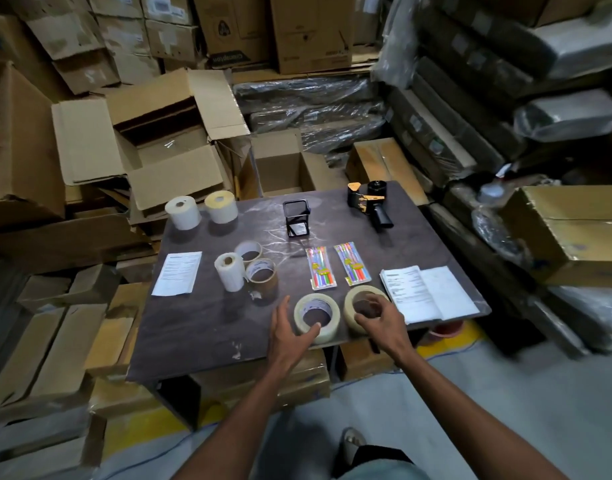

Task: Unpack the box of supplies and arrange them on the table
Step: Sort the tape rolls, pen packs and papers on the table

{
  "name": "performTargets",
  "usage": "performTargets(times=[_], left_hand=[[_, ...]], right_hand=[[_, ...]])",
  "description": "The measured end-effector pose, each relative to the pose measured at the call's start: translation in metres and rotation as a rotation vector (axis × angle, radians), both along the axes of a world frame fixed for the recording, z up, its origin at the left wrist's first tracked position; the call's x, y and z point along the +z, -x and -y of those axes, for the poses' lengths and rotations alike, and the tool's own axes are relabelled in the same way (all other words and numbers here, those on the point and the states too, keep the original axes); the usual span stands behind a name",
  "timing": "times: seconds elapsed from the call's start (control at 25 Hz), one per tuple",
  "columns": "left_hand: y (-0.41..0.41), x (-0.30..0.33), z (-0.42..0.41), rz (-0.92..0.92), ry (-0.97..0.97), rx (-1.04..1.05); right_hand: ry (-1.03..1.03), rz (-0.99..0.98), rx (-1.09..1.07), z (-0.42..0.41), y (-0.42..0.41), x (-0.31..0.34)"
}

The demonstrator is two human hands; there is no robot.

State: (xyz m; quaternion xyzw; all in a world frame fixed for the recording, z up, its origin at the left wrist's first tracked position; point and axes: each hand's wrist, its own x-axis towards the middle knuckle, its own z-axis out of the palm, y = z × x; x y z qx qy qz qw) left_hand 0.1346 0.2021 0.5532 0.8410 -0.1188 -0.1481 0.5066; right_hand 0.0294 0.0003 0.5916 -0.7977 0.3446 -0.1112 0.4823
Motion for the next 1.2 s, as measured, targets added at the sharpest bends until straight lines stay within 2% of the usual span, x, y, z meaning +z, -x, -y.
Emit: performTargets(times=[0.2, 0.56, 0.92, 1.2], left_hand=[[0.009, -0.004, 0.014, 0.075, -0.034, -0.029], [-0.004, -0.023, 0.035, 0.135, -0.095, -0.079], [-0.009, -0.033, 0.041, 0.152, -0.184, -0.026], [-0.006, -0.023, 0.037, 0.213, -0.125, -0.009]], right_hand=[[0.139, -0.079, -0.003, 0.020, 0.018, -0.021], [0.176, -0.050, 0.170, 0.042, -0.002, -0.055], [0.191, -0.035, 0.175, 0.048, -0.010, -0.067], [0.213, 0.004, 0.144, 0.044, -0.012, -0.064]])
